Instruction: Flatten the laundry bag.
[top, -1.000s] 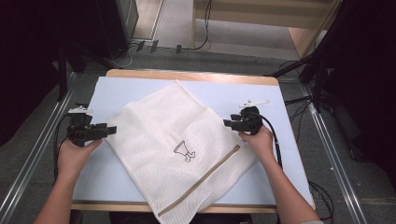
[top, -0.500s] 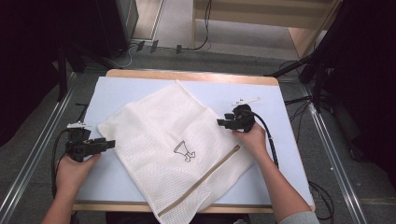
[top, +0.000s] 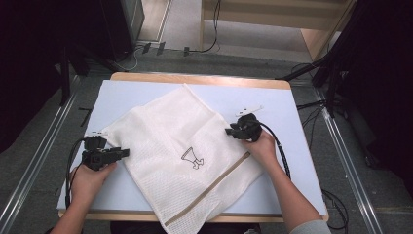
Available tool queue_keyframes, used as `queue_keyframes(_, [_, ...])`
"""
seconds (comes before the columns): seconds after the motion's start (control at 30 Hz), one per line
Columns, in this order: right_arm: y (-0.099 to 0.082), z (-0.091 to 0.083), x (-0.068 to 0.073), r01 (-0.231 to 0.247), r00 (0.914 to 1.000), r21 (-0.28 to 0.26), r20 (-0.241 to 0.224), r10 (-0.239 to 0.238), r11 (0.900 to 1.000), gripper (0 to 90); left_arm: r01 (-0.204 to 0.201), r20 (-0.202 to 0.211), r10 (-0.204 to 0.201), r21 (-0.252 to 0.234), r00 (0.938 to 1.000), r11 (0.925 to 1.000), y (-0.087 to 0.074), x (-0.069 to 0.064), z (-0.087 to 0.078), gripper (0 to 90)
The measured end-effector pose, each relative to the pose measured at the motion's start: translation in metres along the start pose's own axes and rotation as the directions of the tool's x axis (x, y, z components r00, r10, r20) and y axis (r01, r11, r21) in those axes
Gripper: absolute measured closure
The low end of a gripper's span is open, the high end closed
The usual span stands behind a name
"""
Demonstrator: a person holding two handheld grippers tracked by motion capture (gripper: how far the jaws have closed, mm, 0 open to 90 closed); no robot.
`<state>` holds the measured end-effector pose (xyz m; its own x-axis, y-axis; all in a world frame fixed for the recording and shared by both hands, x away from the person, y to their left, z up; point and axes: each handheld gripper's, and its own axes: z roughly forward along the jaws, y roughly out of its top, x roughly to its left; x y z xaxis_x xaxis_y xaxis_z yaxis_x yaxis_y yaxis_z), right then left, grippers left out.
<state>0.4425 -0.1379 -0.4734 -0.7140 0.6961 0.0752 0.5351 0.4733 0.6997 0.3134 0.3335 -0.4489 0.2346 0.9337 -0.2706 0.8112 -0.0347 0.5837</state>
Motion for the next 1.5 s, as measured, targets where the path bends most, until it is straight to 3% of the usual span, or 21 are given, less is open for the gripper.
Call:
queue_keyframes(0.03, [0.000, 0.000, 0.000, 0.000, 1.0000, 0.000, 0.000, 0.000, 1.0000, 69.7, 0.000, 0.000, 0.000, 0.000, 1.0000, 1.0000, 0.000, 0.000, 0.000, 62.6])
queue_keyframes(0.1, [0.000, 0.000, 0.003, -0.013, 0.9999, -0.001, -0.005, 0.013, 0.9999, 80.6, -0.011, -0.011, 0.011, 0.004, 0.9999, 0.9999, 0.001, -0.004, 0.003, 67.9])
queue_keyframes(0.2, [-0.001, 0.000, 0.001, -0.040, 0.9991, -0.002, -0.018, 0.040, 0.9992, 83.6, -0.045, -0.009, 0.046, 0.025, 0.9989, 0.9986, 0.004, -0.007, 0.006, 77.2])
queue_keyframes(0.37, [0.000, 0.000, 0.001, -0.074, 0.9969, 0.005, -0.026, 0.074, 0.9973, 85.3, -0.041, 0.023, 0.040, 0.045, 0.9989, 0.9981, 0.008, -0.006, 0.009, 85.2])
queue_keyframes(0.47, [0.001, -0.003, -0.001, -0.104, 0.9939, 0.018, -0.035, 0.104, 0.9945, 85.8, -0.033, 0.054, 0.031, 0.034, 0.9981, 0.9989, 0.014, -0.004, 0.008, 86.4])
queue_keyframes(0.53, [0.002, -0.007, -0.003, -0.097, 0.9949, 0.012, -0.027, 0.098, 0.9952, 85.8, -0.032, 0.065, 0.031, 0.013, 0.9974, 0.9994, 0.019, -0.004, 0.006, 86.6])
queue_keyframes(0.77, [-0.001, -0.018, -0.009, -0.123, 0.9923, 0.006, -0.014, 0.123, 0.9924, 85.8, -0.011, 0.083, 0.013, -0.025, 0.9964, 0.9996, 0.037, 0.005, 0.007, 86.9])
queue_keyframes(1.23, [-0.023, -0.042, -0.007, -0.159, 0.9866, -0.005, 0.036, 0.159, 0.9872, 85.6, -0.075, 0.082, 0.079, -0.041, 0.9935, 0.9963, 0.091, 0.004, 0.043, 86.7])
queue_keyframes(1.4, [-0.032, -0.049, -0.004, -0.193, 0.9807, -0.017, 0.029, 0.193, 0.9811, 85.5, -0.081, 0.091, 0.085, -0.054, 0.9922, 0.9953, 0.101, 0.002, 0.052, 86.5])
queue_keyframes(1.5, [-0.040, -0.054, 0.000, -0.179, 0.9830, -0.016, 0.039, 0.179, 0.9838, 85.4, -0.099, 0.089, 0.103, -0.050, 0.9907, 0.9939, 0.107, 0.000, 0.058, 86.3])
